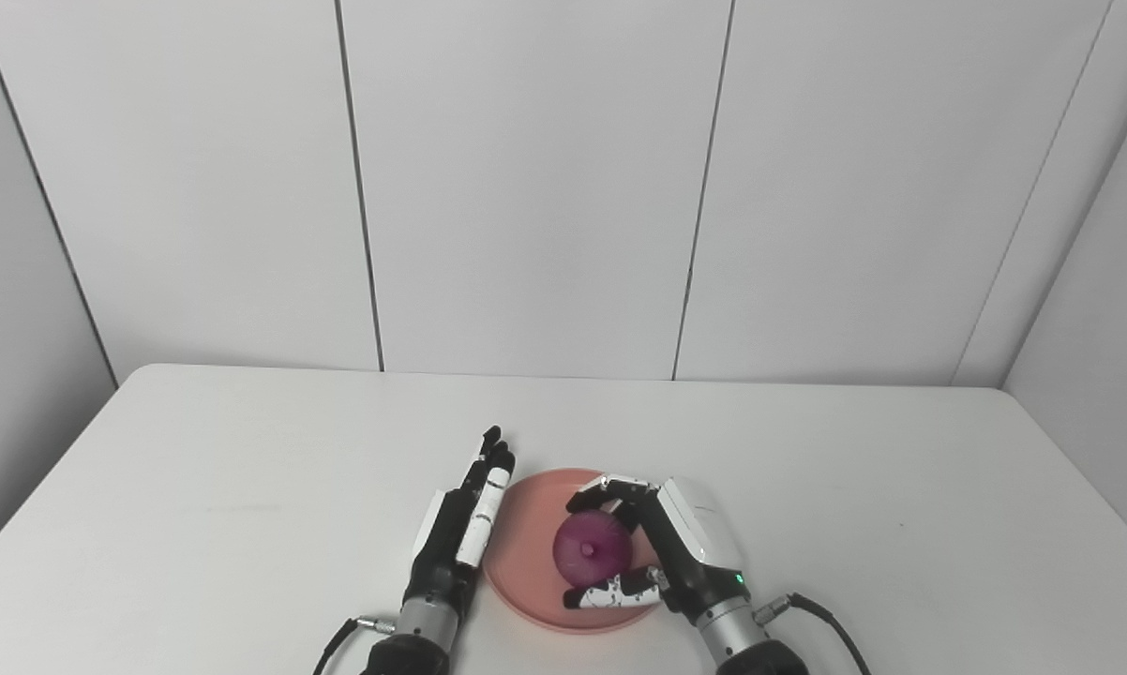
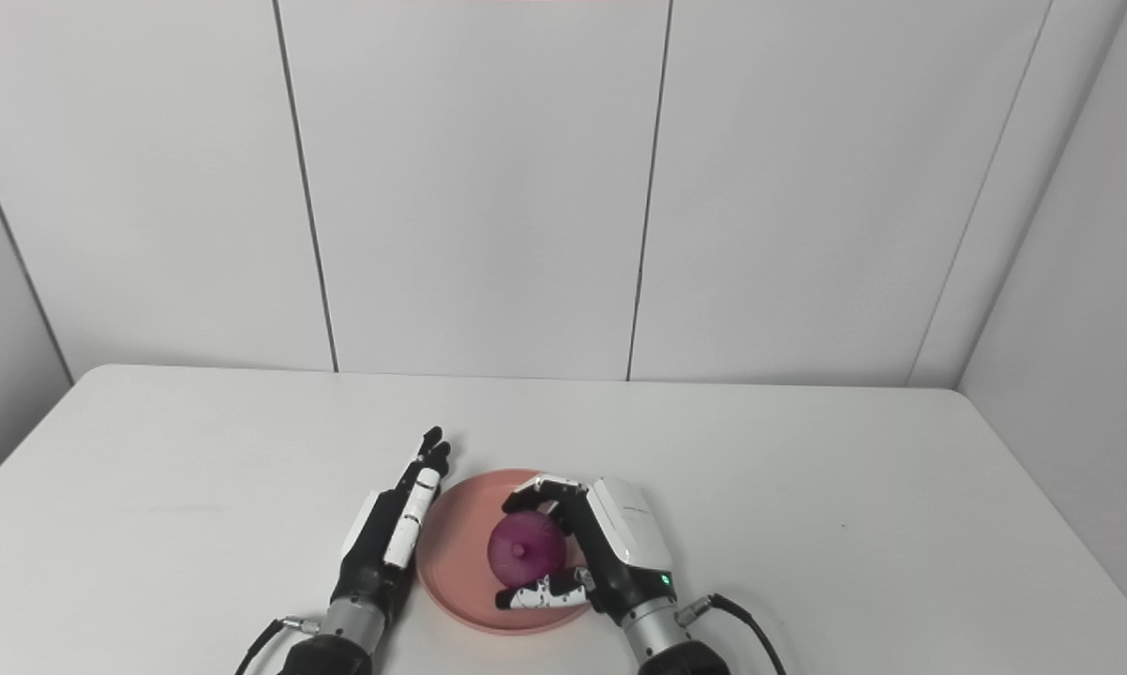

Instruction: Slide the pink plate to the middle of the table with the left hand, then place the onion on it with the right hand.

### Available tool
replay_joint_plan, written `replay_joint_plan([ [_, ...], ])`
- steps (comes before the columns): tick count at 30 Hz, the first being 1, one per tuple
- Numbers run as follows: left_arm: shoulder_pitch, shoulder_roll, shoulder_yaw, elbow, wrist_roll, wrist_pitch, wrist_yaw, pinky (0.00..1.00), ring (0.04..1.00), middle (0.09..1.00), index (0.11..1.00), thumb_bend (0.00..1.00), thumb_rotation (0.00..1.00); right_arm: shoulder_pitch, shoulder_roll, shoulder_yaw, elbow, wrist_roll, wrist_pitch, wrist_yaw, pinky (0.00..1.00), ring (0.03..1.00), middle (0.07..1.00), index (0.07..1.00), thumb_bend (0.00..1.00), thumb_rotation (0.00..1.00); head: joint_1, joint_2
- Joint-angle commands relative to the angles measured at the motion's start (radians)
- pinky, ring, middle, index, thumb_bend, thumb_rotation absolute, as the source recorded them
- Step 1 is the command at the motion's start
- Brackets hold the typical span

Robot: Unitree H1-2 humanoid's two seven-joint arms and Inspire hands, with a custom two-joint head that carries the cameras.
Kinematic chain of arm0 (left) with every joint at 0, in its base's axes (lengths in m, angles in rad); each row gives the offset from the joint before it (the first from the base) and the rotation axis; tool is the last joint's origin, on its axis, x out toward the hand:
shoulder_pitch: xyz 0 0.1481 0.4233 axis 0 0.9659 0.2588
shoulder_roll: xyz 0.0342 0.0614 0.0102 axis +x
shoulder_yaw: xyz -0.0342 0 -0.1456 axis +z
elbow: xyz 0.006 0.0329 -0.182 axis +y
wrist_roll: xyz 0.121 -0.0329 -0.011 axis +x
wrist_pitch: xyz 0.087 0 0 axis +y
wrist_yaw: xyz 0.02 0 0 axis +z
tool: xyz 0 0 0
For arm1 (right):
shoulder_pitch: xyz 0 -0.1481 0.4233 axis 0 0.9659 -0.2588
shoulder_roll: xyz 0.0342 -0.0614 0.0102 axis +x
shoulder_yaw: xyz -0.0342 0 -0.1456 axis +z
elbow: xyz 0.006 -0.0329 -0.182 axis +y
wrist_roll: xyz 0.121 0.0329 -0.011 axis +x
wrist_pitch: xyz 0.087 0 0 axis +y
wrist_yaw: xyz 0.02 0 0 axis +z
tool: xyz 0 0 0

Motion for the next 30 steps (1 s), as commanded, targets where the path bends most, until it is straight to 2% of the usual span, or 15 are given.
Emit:
replay_joint_plan([
  [1, -0.010, -0.028, -0.017, -0.010, -0.002, 0.032, -0.020, 0.99, 0.995, 0.997, 0.978, 0.53, 1.00, -0.023, -0.015, -0.003, -0.035, -0.004, -0.060, -0.017, 0.68, 0.783, 0.824, 0.813, 0.69, 0.33, 0.000, -0.001],
  [5, -0.010, -0.026, -0.019, -0.014, -0.001, 0.038, -0.022, 1.00, 0.999, 1.000, 0.982, 0.54, 1.00, -0.009, -0.020, -0.009, -0.044, 0.020, -0.099, -0.026, 0.75, 0.844, 0.881, 0.869, 0.70, 0.46, -0.001, -0.002],
  [9, -0.011, -0.024, -0.021, -0.013, 0.001, 0.035, -0.023, 1.00, 1.000, 1.000, 0.984, 0.53, 1.00, 0.000, -0.022, -0.017, -0.053, 0.037, -0.121, -0.021, 0.81, 0.888, 0.916, 0.908, 0.72, 0.55, -0.003, -0.002],
  [17, -0.011, -0.028, -0.019, -0.009, -0.002, 0.030, -0.018, 1.00, 0.996, 0.993, 0.979, 0.53, 1.00, 0.035, -0.038, -0.042, -0.129, 0.124, -0.128, 0.045, 0.94, 0.964, 0.977, 0.976, 0.72, 0.76, -0.001, -0.001],
  [20, -0.010, -0.029, -0.017, -0.004, -0.006, 0.016, -0.019, 1.00, 0.986, 0.983, 0.971, 0.53, 1.00, 0.049, -0.039, -0.058, -0.139, 0.158, -0.148, 0.046, 0.95, 0.971, 0.986, 0.987, 0.73, 0.88, -0.002, 0.000],
  [26, -0.005, -0.026, -0.014, -0.013, -0.010, 0.025, -0.021, 1.00, 0.986, 0.979, 0.967, 0.54, 1.00, 0.064, -0.044, -0.097, -0.149, 0.211, -0.157, 0.061, 0.97, 0.982, 0.998, 0.991, 0.70, 0.97, -0.006, 0.000],
  [30, -0.001, -0.021, -0.013, -0.024, -0.013, 0.033, -0.024, 1.00, 0.988, 0.979, 0.967, 0.54, 1.00, 0.074, -0.040, -0.134, -0.159, 0.193, -0.117, 0.048, 0.88, 0.942, 0.971, 0.974, 0.74, 1.00, -0.007, 0.004],
])
